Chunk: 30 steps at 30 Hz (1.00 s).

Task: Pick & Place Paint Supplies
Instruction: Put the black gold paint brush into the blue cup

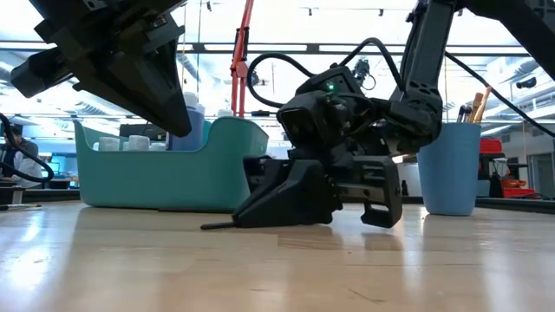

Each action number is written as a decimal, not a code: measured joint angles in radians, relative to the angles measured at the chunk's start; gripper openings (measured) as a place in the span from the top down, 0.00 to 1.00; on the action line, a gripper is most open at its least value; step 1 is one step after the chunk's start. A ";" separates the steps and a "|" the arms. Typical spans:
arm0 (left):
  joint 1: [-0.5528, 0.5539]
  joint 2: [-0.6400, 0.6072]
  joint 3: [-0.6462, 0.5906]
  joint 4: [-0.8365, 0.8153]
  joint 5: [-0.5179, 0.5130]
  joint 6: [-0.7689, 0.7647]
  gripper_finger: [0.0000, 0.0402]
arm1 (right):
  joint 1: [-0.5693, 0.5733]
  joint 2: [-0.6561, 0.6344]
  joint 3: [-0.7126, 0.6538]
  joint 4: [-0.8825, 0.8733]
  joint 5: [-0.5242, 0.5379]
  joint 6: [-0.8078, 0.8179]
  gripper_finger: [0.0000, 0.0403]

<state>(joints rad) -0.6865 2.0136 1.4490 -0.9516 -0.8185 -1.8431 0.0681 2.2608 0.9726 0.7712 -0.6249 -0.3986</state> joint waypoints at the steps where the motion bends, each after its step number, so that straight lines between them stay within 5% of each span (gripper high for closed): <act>1: 0.000 0.000 0.000 0.000 0.000 0.000 0.96 | 0.000 0.000 0.000 -0.001 0.002 -0.014 0.93; 10: 0.000 0.000 0.000 0.000 0.000 0.000 0.96 | 0.002 -0.028 -0.004 -0.016 0.010 0.014 0.98; 16: 0.000 0.000 0.000 0.003 0.000 0.003 0.96 | 0.013 -0.215 -0.005 -0.204 0.021 0.010 0.98; 30: 0.000 0.000 0.000 0.035 0.000 0.024 0.96 | 0.128 -0.765 -0.005 -1.022 0.620 -0.322 0.98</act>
<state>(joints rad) -0.6868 2.0136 1.4490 -0.9166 -0.8185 -1.8187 0.1962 1.4953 0.9680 -0.2505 -0.0053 -0.7211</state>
